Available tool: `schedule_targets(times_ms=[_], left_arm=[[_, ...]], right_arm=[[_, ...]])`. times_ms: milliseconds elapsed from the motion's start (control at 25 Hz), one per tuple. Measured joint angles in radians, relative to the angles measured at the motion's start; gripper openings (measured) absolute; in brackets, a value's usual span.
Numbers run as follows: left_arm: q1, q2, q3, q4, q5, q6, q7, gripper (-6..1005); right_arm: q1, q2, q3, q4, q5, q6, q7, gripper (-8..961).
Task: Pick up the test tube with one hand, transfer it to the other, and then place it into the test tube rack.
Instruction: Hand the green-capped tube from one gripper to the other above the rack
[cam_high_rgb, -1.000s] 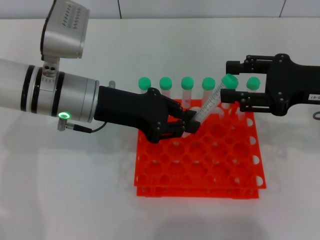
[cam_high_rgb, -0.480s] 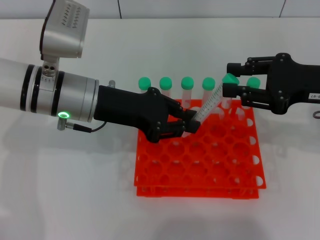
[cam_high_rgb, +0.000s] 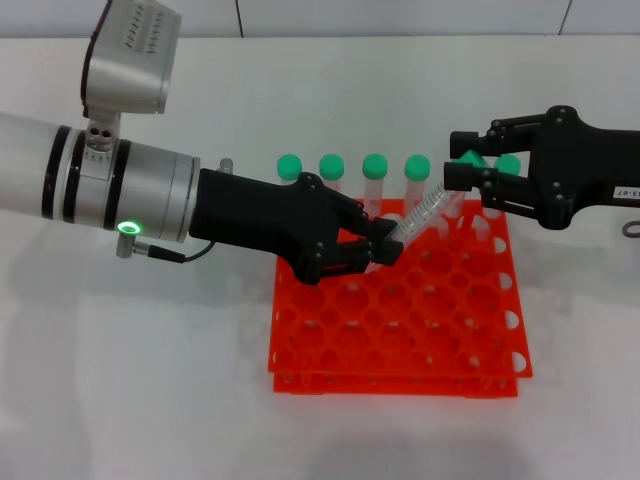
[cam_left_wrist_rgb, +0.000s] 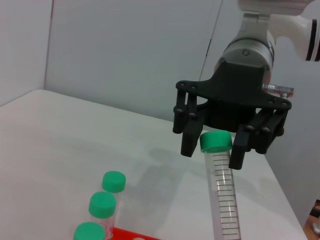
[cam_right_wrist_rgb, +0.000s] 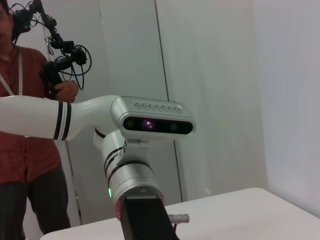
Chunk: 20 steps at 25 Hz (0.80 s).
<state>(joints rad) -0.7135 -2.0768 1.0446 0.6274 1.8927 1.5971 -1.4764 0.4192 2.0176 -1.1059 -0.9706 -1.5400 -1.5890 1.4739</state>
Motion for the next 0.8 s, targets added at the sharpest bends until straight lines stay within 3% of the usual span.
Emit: schedule_targets(times_ms=[440, 800], left_arm=[[-0.006, 0.000, 0.000, 0.000, 0.002, 0.001, 0.001, 186], [-0.008, 0.000, 0.002, 0.000, 0.006, 0.002, 0.000, 186]], right_arm=[[0.001, 0.001, 0.003, -0.007, 0.000, 0.001, -0.001, 279], [-0.001, 0.001, 0.003, -0.010, -0.001, 0.001, -0.001, 280]])
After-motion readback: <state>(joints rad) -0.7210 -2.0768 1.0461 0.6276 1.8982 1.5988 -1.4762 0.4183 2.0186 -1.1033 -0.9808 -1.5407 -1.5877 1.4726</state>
